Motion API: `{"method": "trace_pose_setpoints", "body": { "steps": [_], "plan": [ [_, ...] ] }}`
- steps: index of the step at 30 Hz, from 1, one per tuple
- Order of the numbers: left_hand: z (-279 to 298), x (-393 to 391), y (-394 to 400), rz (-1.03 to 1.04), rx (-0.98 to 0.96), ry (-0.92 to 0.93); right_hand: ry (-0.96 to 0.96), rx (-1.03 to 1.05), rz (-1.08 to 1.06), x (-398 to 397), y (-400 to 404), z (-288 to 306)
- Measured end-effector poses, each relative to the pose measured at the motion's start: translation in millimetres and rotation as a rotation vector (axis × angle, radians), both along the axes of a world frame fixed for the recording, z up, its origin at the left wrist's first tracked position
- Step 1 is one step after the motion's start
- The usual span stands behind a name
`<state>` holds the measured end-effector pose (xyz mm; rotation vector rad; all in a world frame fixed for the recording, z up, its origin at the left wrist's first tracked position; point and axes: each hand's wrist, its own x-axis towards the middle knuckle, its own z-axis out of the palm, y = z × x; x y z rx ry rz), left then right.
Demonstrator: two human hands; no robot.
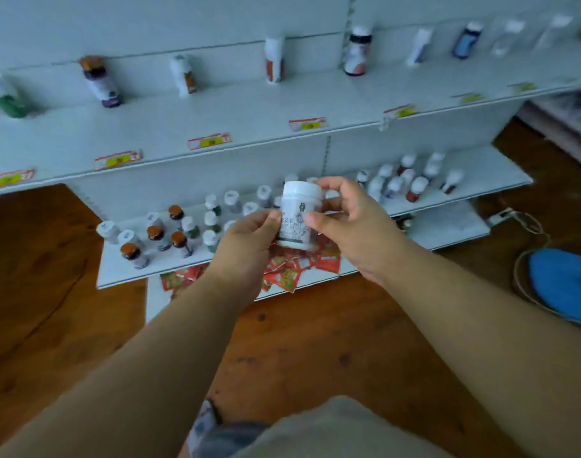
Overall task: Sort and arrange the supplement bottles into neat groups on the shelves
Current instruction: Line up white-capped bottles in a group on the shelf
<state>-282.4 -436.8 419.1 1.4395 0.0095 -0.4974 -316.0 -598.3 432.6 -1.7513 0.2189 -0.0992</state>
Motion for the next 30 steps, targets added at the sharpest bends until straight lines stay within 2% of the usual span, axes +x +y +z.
{"method": "trace_pose_setpoints", "body": {
  "steps": [4,9,12,17,21,26,30],
  "plan": [
    [34,-18,-126,-0.111,0.113,-0.182,-0.032,0.007,-0.177,-43,-118,35],
    [62,-19,-248,-0.258,0.141,-0.302,-0.073,0.02,-0.34,-64,-230,56],
    [66,-6,-309,-0.344,0.102,-0.271,-0.07,0.035,-0.406,-64,-286,65],
    [68,33,-441,-0.648,-0.092,-0.186,-0.102,-0.016,-0.584,-64,-401,88],
    [71,45,-548,-0.822,-0.151,-0.112,-0.086,-0.059,-0.701,-74,-489,103],
    [70,45,-666,-0.839,-0.105,-0.172,-0.077,-0.012,-0.791,-75,-599,92],
    [60,54,-749,-0.761,-0.065,-0.195,-0.05,-0.065,-0.738,-56,-692,80]
  ]
}}
